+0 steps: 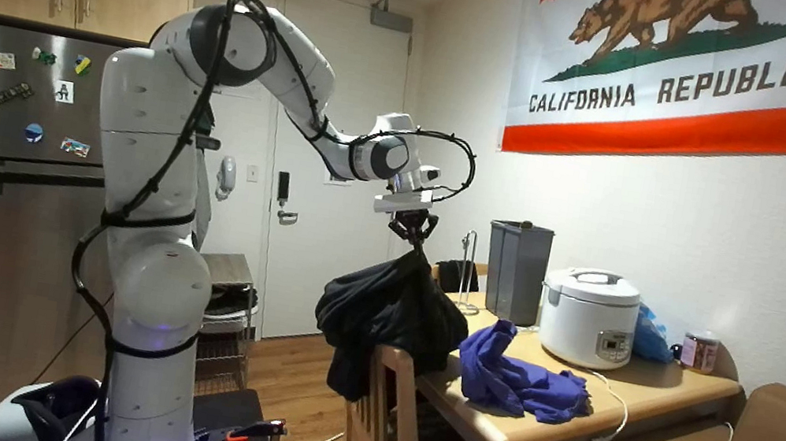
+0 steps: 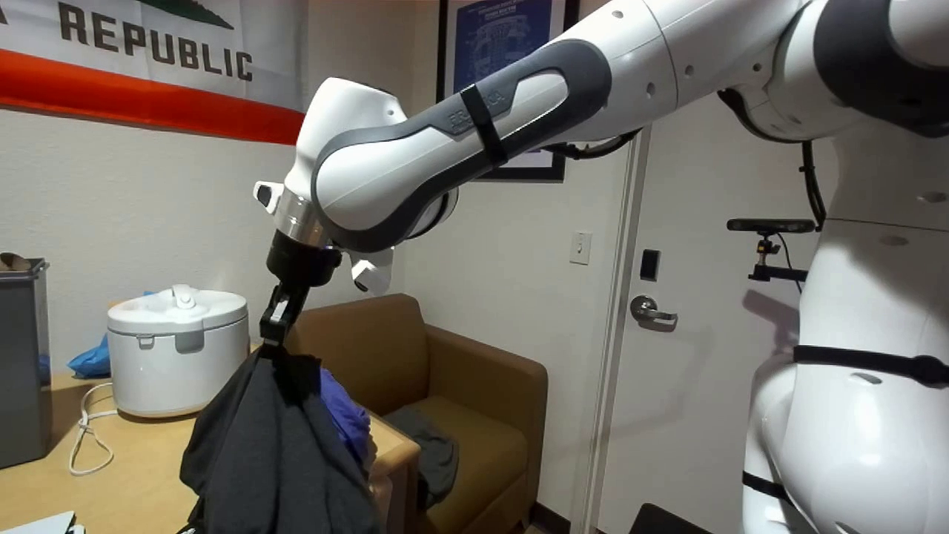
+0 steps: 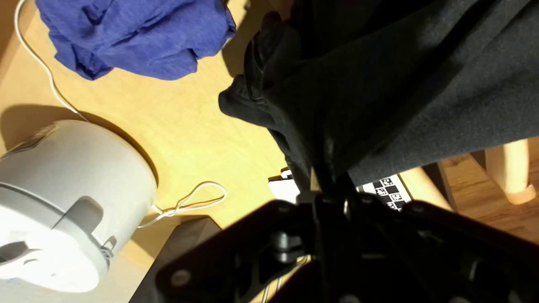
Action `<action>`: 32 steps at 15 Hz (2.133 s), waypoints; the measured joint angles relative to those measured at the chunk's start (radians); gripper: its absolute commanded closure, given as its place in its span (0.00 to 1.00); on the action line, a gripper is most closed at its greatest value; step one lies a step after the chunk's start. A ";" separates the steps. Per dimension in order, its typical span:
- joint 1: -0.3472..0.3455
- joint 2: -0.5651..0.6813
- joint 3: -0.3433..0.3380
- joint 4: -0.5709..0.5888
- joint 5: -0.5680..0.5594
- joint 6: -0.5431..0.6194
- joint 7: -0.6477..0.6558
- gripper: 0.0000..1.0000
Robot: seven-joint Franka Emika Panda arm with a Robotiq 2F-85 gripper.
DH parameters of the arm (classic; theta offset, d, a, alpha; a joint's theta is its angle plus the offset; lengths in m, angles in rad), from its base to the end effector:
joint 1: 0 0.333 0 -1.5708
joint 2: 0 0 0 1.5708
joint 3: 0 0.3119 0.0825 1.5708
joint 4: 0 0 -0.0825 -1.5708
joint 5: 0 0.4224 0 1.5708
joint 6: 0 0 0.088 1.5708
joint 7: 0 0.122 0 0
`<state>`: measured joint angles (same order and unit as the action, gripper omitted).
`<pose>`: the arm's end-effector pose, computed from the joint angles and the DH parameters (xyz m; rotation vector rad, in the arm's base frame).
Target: Remove the clothing from the backrest of the chair and place them on the table
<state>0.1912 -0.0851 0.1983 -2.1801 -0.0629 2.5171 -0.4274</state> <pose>0.5482 0.2264 0.4345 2.7282 1.2561 0.6383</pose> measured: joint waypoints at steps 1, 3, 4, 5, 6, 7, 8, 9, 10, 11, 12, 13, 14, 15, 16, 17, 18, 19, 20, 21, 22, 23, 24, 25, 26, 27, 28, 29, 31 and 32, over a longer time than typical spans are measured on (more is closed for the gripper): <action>0.000 -0.004 -0.003 0.000 -0.014 0.014 0.012 0.99; -0.002 -0.010 -0.010 0.000 -0.059 0.059 0.064 0.99; -0.005 -0.016 -0.013 0.000 -0.084 0.081 0.091 0.99; -0.010 -0.027 -0.015 0.000 -0.109 0.100 0.118 0.99; -0.015 -0.041 -0.015 0.000 -0.132 0.114 0.142 0.99; -0.018 -0.059 -0.016 0.001 -0.155 0.120 0.164 0.99; -0.022 -0.080 -0.016 0.001 -0.177 0.121 0.185 0.99; -0.024 -0.104 -0.015 0.001 -0.202 0.121 0.206 0.99; -0.027 -0.128 -0.015 0.002 -0.223 0.121 0.223 0.99; -0.030 -0.153 -0.015 0.002 -0.245 0.121 0.240 0.99; -0.035 -0.178 -0.015 0.003 -0.265 0.121 0.252 0.99; -0.041 -0.203 -0.014 0.004 -0.287 0.121 0.264 0.99; -0.047 -0.226 -0.014 0.006 -0.306 0.121 0.273 0.99; -0.055 -0.247 -0.012 0.010 -0.325 0.121 0.279 0.99; -0.064 -0.266 -0.010 0.014 -0.341 0.121 0.280 0.99; -0.073 -0.284 -0.008 0.019 -0.357 0.121 0.280 0.99; -0.081 -0.299 -0.006 0.025 -0.371 0.121 0.280 0.99; -0.090 -0.311 -0.005 0.033 -0.386 0.121 0.280 0.99; -0.099 -0.321 -0.003 0.042 -0.402 0.122 0.280 0.99; -0.109 -0.330 0.000 0.051 -0.414 0.127 0.281 0.99; -0.118 -0.336 0.003 0.058 -0.430 0.140 0.283 0.99; -0.125 -0.341 0.007 0.063 -0.447 0.152 0.285 0.96; -0.133 -0.345 0.017 0.064 -0.469 0.164 0.293 0.96; -0.139 -0.347 0.027 0.064 -0.483 0.170 0.301 0.96; -0.142 -0.348 0.034 0.064 -0.486 0.172 0.302 0.96; -0.144 -0.347 0.041 0.064 -0.486 0.172 0.302 0.96; -0.144 -0.348 0.043 0.064 -0.486 0.172 0.302 0.96; -0.145 -0.348 0.043 0.064 -0.486 0.172 0.302 0.96; -0.147 -0.348 0.043 0.064 -0.486 0.172 0.302 0.99; -0.147 -0.348 0.043 0.064 -0.486 0.172 0.302 0.99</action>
<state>0.0444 -0.4327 0.2409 -2.1158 -0.5487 2.6893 -0.1253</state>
